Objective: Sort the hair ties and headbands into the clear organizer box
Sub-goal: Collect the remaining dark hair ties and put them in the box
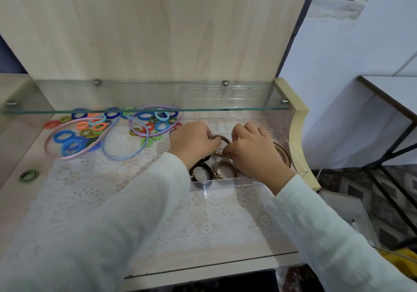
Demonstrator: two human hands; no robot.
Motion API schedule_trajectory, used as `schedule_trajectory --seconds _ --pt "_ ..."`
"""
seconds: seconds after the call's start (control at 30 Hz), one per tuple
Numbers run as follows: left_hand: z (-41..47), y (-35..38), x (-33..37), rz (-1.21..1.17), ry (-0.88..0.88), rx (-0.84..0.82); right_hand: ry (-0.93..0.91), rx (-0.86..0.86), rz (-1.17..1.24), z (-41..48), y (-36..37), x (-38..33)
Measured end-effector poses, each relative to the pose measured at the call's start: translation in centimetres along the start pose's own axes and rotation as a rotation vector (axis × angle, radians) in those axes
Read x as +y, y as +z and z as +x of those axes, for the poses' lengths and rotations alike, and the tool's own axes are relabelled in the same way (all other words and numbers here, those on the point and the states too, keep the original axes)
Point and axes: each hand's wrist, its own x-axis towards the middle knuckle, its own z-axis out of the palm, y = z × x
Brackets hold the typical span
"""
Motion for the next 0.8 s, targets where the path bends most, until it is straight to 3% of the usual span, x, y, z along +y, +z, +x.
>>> schedule_trajectory --seconds 0.2,0.37,0.53,0.8 --pt "-1.4 0.0 -0.5 -0.036 0.01 0.12 0.03 -0.055 -0.019 0.4 0.0 -0.4" --pt "-2.1 0.1 -2.0 -0.025 0.155 0.169 0.051 -0.11 0.002 0.6 -0.1 -0.4" --pt "-2.9 -0.1 -2.7 -0.009 0.291 0.184 0.068 -0.236 -0.021 0.8 -1.0 -0.7" --pt "-3.2 -0.1 -3.0 -0.01 0.343 0.139 0.107 -0.311 0.03 1.0 -1.6 -1.0"
